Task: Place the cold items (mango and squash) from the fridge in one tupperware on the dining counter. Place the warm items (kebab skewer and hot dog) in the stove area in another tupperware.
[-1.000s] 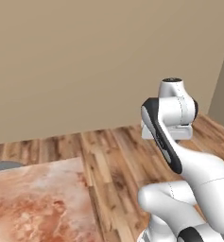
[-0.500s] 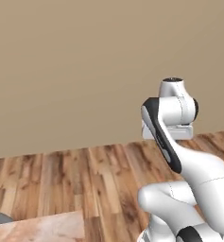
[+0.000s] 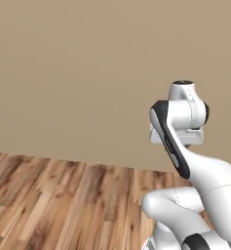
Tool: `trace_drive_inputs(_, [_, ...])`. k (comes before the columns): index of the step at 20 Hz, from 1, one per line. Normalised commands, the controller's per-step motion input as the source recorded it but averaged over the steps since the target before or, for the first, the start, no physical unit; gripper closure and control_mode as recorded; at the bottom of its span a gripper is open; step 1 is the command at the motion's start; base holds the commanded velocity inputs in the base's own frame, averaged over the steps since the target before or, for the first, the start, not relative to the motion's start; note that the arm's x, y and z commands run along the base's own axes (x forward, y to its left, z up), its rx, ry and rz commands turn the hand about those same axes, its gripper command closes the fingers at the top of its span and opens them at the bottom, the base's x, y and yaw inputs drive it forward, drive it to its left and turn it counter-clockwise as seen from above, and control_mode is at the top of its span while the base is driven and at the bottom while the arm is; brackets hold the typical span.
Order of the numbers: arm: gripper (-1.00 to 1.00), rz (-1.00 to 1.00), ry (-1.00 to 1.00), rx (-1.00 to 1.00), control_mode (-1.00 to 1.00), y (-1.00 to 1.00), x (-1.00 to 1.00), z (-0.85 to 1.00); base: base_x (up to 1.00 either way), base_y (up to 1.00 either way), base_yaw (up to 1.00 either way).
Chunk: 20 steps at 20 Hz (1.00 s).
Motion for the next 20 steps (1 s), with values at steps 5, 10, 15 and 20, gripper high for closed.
trace_drive_inputs(5, [1.0,0.0,0.0,0.0,1.0,0.0,0.0,0.0,1.0,-0.27,0.72])
trace_drive_inputs(10, [1.0,0.0,0.0,0.0,1.0,0.0,0.0,0.0,1.0,-0.18,0.75])
trace_drive_inputs(15, [1.0,0.0,0.0,0.0,1.0,0.0,0.0,0.0,1.0,0.0,0.76])
trace_drive_inputs(20, [1.0,0.0,0.0,0.0,1.0,0.0,0.0,0.0,1.0,-0.04,0.76])
